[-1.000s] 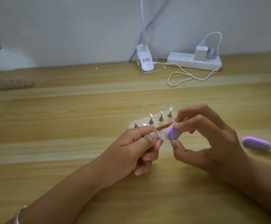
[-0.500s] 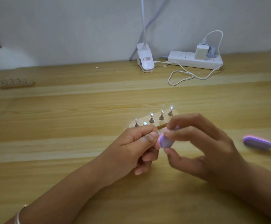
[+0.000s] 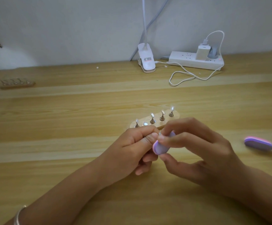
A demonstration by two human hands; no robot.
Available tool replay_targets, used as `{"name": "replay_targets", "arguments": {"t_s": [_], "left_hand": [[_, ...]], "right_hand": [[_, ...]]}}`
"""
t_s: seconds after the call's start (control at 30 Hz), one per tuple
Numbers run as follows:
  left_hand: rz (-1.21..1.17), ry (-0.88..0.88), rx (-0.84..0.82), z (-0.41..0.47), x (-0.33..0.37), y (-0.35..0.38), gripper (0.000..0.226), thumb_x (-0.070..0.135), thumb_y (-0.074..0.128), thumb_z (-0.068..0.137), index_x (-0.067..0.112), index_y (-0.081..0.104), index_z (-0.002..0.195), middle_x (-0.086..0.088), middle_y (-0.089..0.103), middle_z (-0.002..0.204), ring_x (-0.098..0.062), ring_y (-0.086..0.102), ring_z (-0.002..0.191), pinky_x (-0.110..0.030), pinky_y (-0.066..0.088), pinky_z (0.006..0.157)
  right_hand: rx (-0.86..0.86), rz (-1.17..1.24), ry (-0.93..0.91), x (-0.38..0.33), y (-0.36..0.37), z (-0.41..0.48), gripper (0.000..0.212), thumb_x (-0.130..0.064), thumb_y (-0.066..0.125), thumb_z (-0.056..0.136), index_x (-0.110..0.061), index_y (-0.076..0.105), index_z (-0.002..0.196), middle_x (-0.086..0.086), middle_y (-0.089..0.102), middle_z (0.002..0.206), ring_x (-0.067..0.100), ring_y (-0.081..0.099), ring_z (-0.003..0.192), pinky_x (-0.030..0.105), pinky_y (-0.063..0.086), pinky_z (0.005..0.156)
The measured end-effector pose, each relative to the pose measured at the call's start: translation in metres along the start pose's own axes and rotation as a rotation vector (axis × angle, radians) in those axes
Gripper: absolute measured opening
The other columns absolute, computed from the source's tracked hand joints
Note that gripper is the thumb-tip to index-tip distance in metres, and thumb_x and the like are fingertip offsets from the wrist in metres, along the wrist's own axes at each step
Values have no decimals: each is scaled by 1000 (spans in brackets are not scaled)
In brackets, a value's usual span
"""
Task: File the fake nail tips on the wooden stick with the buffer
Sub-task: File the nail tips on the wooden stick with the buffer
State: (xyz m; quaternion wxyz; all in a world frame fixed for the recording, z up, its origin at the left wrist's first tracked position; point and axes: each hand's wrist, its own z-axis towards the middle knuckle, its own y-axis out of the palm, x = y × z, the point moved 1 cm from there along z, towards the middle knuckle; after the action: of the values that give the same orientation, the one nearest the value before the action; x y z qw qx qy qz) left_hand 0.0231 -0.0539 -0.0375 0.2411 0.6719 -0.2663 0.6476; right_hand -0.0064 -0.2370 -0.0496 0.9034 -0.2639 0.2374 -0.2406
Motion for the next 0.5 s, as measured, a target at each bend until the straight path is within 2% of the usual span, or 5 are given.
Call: {"name": "replay_targets", "arguments": {"t_s": [0.17,0.3,0.4,0.5], "left_hand": [[4,-4,12,1,1,-1,30,21,40,101,7,48,76,4,35,55,-10,31,41,-14,32,40],[-5,13,0,1,0,1,29,25,41,99,8,48,76,5,36,56,-10,33,42,-14,33,41],[-8,29,21,1,-2,-3,29,26,41,99,13,50,75,3,37,57,-13,37,42,-13,32,42],[18,85,52,2,-4,-3,26,25,43,96,13,56,76,1,45,59,-16,44,48,-16,33,44]], "right_hand": [[12,37,72,6,-4,3,18,-13,70,87,4,72,93,11,63,100,-4,53,94,12,41,85],[-14,83,35,2,1,0,16,-13,72,86,3,73,91,8,63,102,3,58,92,15,45,82],[69,129,185,16,-6,3,13,-7,76,83,1,69,91,6,63,99,14,59,79,27,48,65],[170,231,295,18,-8,3,17,-10,75,82,-4,65,94,7,63,97,21,59,72,35,48,62]]}}
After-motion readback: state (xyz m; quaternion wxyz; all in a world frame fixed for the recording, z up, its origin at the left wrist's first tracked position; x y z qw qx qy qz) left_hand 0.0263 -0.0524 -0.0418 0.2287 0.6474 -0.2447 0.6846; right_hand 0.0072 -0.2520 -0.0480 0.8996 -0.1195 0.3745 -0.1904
